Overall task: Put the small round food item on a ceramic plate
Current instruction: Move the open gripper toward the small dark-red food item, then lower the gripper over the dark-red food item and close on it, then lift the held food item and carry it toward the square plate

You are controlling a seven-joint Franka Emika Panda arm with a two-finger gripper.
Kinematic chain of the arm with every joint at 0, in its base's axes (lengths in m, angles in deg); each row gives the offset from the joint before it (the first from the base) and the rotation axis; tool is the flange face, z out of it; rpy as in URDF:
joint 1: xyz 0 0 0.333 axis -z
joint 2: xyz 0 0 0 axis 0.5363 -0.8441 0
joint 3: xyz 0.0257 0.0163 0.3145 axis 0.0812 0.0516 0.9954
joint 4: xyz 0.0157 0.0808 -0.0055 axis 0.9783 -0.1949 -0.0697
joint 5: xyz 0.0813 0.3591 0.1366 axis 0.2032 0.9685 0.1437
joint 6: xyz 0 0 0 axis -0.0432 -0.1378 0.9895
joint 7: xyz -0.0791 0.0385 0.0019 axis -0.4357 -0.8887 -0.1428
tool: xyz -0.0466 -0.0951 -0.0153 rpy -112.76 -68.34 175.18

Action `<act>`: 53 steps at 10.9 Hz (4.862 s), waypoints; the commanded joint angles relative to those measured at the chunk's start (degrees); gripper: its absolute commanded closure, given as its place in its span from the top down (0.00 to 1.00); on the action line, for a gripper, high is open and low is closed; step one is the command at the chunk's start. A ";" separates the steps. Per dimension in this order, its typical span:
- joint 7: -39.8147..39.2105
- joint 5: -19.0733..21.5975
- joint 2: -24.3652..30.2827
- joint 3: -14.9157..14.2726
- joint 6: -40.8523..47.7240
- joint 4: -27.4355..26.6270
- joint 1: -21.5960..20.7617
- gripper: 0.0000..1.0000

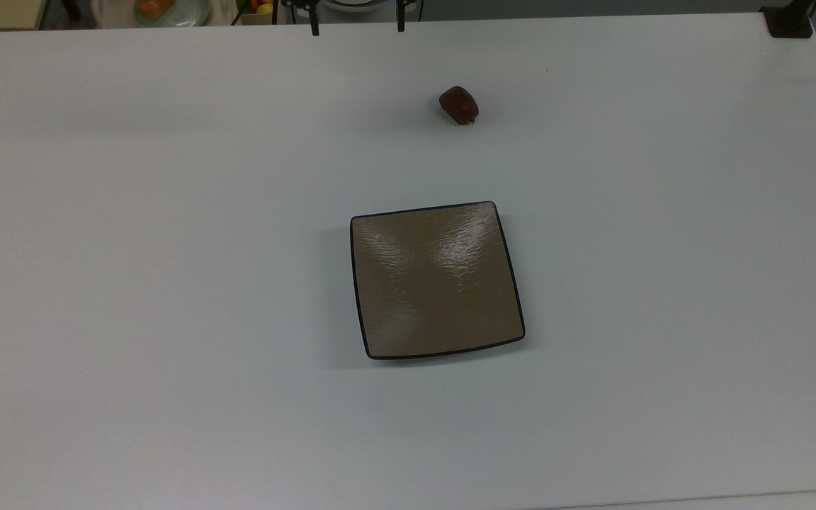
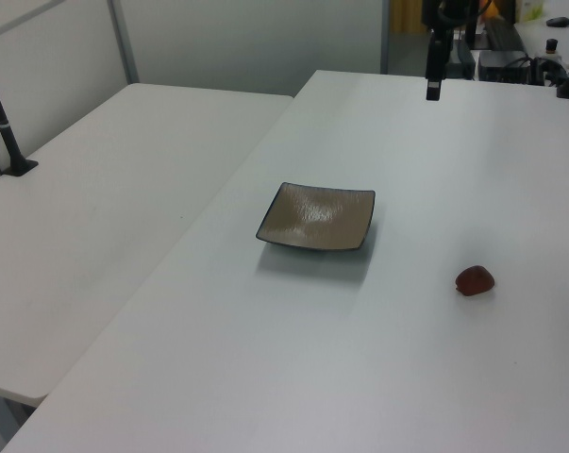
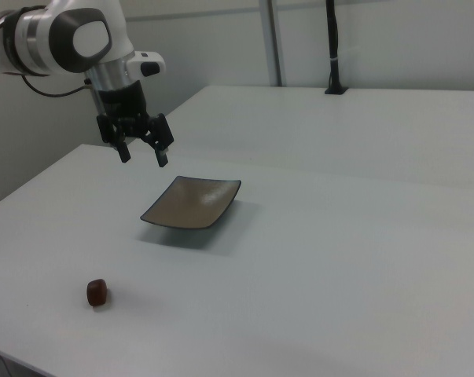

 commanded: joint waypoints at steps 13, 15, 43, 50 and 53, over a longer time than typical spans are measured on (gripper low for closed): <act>-22.04 0.63 -2.99 -0.35 6.22 2.21 -0.30 1.00; -32.00 0.19 -2.91 -0.18 9.47 1.43 -0.47 1.00; -13.14 -3.85 -11.17 0.52 -16.17 -25.82 -19.19 0.95; -13.05 -3.85 -11.43 0.52 -15.91 -25.30 -19.20 0.37; -13.05 -3.85 -11.35 0.52 -15.47 -24.24 -19.11 0.37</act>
